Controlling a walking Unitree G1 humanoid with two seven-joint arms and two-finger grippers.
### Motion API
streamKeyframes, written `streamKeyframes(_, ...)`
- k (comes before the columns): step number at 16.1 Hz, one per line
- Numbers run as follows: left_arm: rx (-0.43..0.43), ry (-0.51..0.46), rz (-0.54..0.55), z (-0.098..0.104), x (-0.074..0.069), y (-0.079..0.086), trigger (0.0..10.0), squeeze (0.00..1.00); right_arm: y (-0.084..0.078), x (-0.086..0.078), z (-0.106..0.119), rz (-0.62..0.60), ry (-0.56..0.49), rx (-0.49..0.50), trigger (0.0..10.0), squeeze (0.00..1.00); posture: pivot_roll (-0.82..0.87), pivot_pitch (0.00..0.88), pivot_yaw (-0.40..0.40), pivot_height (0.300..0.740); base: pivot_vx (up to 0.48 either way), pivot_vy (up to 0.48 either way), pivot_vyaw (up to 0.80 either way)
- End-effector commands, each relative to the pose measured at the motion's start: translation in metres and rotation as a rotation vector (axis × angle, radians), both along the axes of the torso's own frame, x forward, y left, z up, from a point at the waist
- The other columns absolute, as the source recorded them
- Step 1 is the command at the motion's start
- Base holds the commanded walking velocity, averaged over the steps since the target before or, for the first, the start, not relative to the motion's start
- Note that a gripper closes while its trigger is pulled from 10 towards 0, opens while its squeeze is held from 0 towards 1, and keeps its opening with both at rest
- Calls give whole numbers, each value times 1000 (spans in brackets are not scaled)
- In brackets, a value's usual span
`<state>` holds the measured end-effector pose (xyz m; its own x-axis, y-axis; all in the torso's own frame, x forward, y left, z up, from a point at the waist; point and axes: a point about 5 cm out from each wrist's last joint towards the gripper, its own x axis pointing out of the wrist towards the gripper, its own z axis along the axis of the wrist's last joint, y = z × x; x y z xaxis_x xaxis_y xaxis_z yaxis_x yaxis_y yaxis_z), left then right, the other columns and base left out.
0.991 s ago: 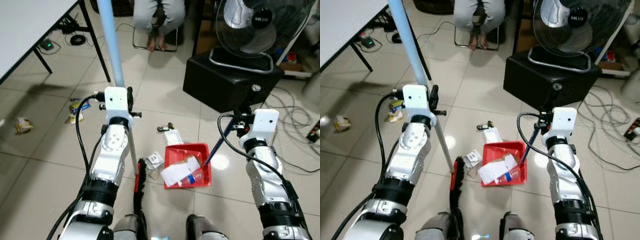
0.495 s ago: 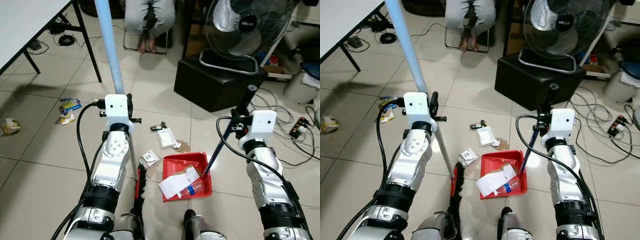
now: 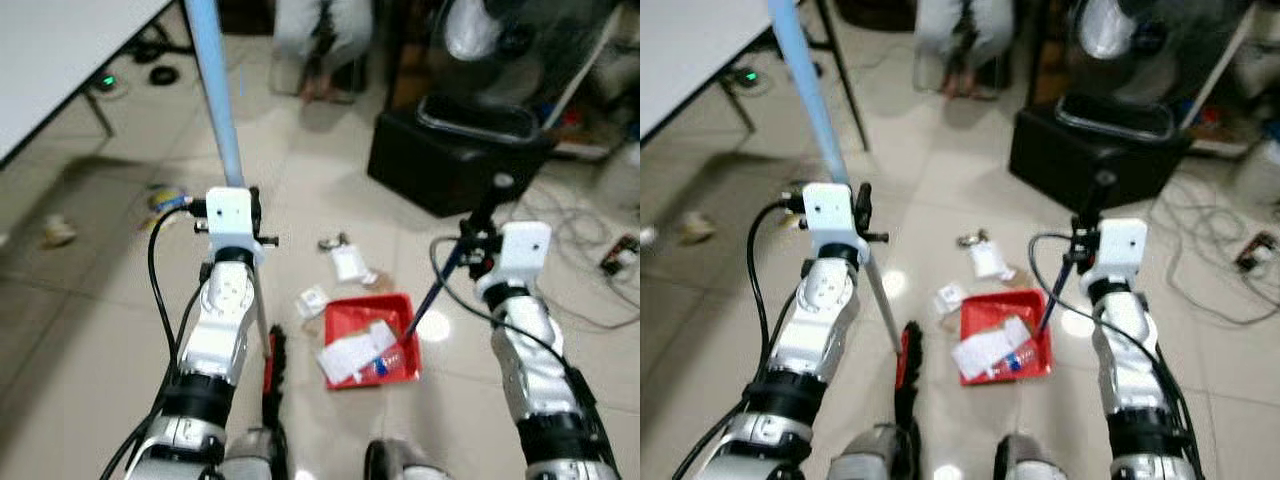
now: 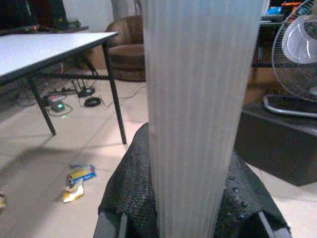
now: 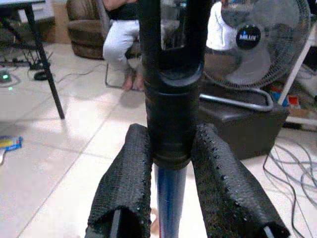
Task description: Sweep floor
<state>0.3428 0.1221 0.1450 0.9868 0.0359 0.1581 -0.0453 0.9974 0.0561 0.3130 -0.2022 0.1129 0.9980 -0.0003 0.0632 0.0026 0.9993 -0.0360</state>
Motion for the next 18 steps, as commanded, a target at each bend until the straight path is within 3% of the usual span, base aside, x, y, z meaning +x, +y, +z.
streamKeyframes(1,5,-52,-18,14,2,-4,10000,0,-4,1,13,-15,-61,2,10000,0,-123,179,7,740,0,0,0)
streamKeyframes(8,18,-54,-36,16,3,-6,10000,0,-5,-3,11,-32,-59,9,10000,0,-124,189,25,740,0,0,0)
streamKeyframes(18,38,-50,-64,18,4,-7,10000,0,-6,-7,6,-58,-52,20,10000,0,-118,212,44,740,240,0,0)
